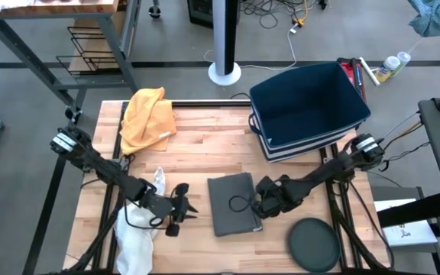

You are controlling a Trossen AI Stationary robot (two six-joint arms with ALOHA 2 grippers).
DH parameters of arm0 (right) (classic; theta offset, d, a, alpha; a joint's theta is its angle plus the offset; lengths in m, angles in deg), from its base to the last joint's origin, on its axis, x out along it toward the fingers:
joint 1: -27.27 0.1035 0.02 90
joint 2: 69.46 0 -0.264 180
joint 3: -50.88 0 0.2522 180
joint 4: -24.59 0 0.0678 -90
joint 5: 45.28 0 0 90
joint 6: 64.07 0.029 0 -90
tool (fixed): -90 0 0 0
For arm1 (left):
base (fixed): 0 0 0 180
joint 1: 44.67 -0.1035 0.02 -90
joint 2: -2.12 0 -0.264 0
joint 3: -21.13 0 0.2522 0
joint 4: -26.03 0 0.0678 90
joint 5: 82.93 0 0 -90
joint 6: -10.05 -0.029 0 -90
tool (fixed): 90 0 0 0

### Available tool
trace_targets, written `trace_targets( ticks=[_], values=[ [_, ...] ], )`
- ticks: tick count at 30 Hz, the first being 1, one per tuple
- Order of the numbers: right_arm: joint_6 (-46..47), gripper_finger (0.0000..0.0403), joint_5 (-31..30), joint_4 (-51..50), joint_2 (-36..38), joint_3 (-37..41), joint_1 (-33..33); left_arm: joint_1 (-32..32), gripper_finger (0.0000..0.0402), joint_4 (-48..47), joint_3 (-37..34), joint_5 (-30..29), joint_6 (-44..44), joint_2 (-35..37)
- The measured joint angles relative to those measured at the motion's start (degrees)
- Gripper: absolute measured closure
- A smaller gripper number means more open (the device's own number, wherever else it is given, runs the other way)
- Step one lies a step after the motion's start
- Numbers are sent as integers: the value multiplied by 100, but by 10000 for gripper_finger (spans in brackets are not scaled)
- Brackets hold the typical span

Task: Fold kitchen towel into neat rectangle
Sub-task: Fold the gray towel

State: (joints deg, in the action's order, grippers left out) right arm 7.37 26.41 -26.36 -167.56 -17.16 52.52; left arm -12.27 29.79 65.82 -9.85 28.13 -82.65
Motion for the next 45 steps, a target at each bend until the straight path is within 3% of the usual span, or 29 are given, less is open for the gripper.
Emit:
trace_targets(
  ticks=[6, 11, 17, 25, 29, 45],
  values=[
    [-223, 403, 35, 973, -28, 129, -16, -143, 325, 52, 106, 34, 259, -615],
    [-234, 403, 38, 925, -28, 123, -39, -384, 325, 46, 507, 39, 163, -1302],
    [-206, 403, 78, 930, -28, 120, -39, -598, 325, -88, 1033, 48, -20, -1644],
    [-235, 403, 79, 936, -28, 123, -39, -934, 325, -1228, 1726, 102, -219, -1637],
    [-248, 403, 78, 960, -26, 123, -39, -1048, 325, -1301, 1918, 102, -417, -1641],
    [-82, 403, 187, 1005, -26, 125, -39, -896, 325, -2362, 1839, 101, 118, -1418]
  ],
)
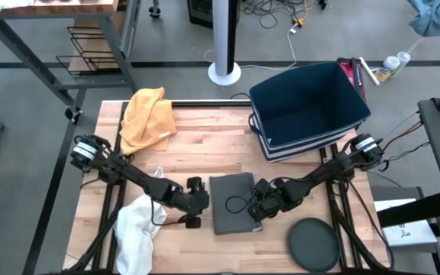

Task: Fold kitchen towel into neat rectangle
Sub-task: Fold the gray towel

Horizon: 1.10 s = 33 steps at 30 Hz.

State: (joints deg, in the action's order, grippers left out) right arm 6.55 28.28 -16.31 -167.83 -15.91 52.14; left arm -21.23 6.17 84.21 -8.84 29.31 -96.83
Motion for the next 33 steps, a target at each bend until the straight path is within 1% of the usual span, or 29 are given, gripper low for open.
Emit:
trace_targets(
  ticks=[3, 6, 8, 10, 12, 15, 17, 18, 21, 23, 25, 26, 28, 31, 33],
  values=[
    [217, 403, 135, 213, -14, 4, 1, 2, 325, 8, -250, 9, 205, -52],
    [292, 403, 313, 795, -150, 4, 0, 4, 325, 123, -464, -18, 376, 16],
    [295, 403, 390, 1320, -344, -9, 0, 40, 325, -44, -567, -19, 379, 190],
    [288, 403, 490, 1780, -598, -127, 0, 61, 325, -419, -608, -7, 345, 450],
    [158, 403, 595, 1963, -885, -402, 0, 65, 325, -921, -612, -6, 338, 820],
    [-139, 403, 596, 1884, -1202, -878, 0, 87, 325, -1699, -613, -21, 336, 1431],
    [-440, 403, 601, 1802, -1342, -1204, 0, 115, 325, -1906, -695, -22, 328, 1830],
    [-616, 403, 619, 1787, -1383, -1355, 0, 138, 325, -1862, -748, -27, 306, 2034],
    [-938, 403, 627, 1481, -1369, -1771, 0, 318, 325, -1168, -1032, -28, 257, 2500],
    [-932, 403, 542, 815, -1340, -1939, 2, 502, 325, -378, -1283, -27, 184, 2669],
    [-743, 403, 306, -23, -1327, -2046, 1, 718, 325, 614, -1578, -32, 58, 2737],
    [-642, 403, 196, -394, -1301, -2086, 9, 831, 325, 1098, -1723, -33, -30, 2721],
    [-374, 403, 18, -834, -1211, -2133, 30, 1038, 325, 1945, -1926, -63, -180, 2556],
    [-175, 403, -184, -939, -1097, -2123, 47, 1282, 321, 2466, -1997, -228, -384, 2207],
    [-163, 403, -296, -849, -1080, -2114, 46, 1381, 314, 2492, -1929, -319, -422, 1936]
  ],
)
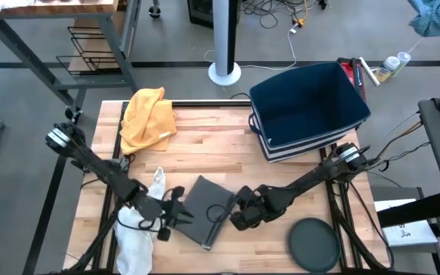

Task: Fold kitchen towel into neat rectangle
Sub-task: Fold the gray towel

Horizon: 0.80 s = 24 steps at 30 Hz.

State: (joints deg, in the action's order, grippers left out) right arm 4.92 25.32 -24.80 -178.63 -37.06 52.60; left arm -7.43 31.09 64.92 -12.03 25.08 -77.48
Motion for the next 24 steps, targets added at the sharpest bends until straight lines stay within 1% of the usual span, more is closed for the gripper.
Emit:
trace_targets(
  ticks=[3, 5, 11, 17, 20, 24],
  values=[
    [6, 400, -222, 83, 73, -1, -23, 58, 300, -2, 208, -36, -40, -470],
    [7, 387, -337, 163, 86, -1, -41, 98, 290, 7, 338, -54, -122, -730],
    [32, 312, -504, 438, 36, 2, -126, 108, 260, 5, 802, -140, -259, -1427],
    [393, 242, -634, 579, -111, 44, -373, 111, 226, 10, 1169, -139, -341, -1934],
    [320, 222, -596, 794, -126, 44, -429, 115, 208, -14, 1295, -139, -342, -2137],
    [216, 211, -456, 950, -126, 41, -460, 123, 191, -19, 1375, -108, -285, -2319]
  ],
)
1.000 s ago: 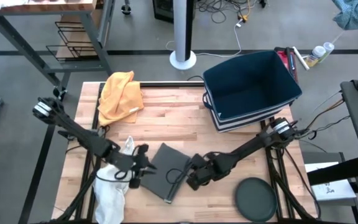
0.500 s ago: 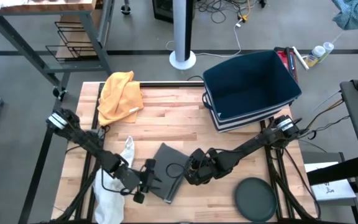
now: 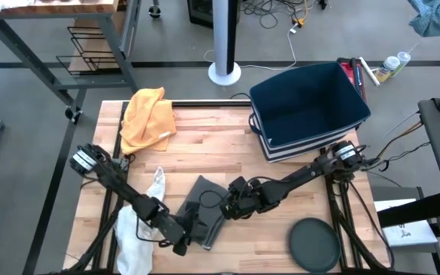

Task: Fold kitchen towel into neat rectangle
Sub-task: Fold the gray towel

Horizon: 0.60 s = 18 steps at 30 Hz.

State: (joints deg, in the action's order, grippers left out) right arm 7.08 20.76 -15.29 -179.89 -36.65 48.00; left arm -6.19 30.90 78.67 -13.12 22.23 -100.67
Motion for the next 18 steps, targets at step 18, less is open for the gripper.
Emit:
trace_targets(
  ticks=[18],
  values=[
    [75, 219, 332, 595, -198, 11, -88, 11, 196, -19, 40, 7, 53, -122]
  ],
)
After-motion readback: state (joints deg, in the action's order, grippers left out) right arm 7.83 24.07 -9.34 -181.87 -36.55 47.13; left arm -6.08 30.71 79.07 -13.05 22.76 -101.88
